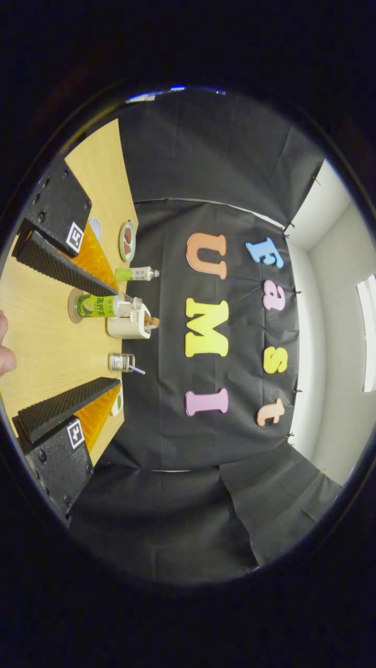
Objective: Take the bottle from table, then pour the juice into the cup, finally place the bottle on the coaster
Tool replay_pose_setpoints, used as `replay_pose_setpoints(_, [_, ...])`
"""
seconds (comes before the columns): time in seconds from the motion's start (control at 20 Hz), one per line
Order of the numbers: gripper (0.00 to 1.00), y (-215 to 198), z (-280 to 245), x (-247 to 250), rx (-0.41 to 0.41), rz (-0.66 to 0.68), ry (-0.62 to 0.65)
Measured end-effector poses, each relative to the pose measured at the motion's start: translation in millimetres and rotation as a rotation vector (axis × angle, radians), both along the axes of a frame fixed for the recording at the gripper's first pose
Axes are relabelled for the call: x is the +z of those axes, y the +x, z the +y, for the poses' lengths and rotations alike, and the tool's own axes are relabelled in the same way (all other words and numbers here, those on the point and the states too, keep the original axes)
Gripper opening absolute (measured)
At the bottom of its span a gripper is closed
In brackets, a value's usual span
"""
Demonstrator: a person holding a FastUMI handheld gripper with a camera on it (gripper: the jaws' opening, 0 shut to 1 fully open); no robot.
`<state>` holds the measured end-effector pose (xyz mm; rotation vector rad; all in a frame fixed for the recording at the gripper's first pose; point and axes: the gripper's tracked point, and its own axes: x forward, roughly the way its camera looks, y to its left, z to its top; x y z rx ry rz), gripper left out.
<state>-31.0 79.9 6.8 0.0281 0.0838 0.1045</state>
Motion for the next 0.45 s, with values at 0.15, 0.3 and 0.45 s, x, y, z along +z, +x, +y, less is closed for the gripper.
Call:
replay_pose_setpoints(0.15, [1.00,3.0,2.0,-1.6,0.002,0.005,0.006])
replay_pose_setpoints(0.3, [1.00,4.4,2.3,-2.7,0.003,0.006,0.012])
replay_pose_setpoints(0.45, [1.00,5.4,3.7,-4.5,0.003,0.005,0.027])
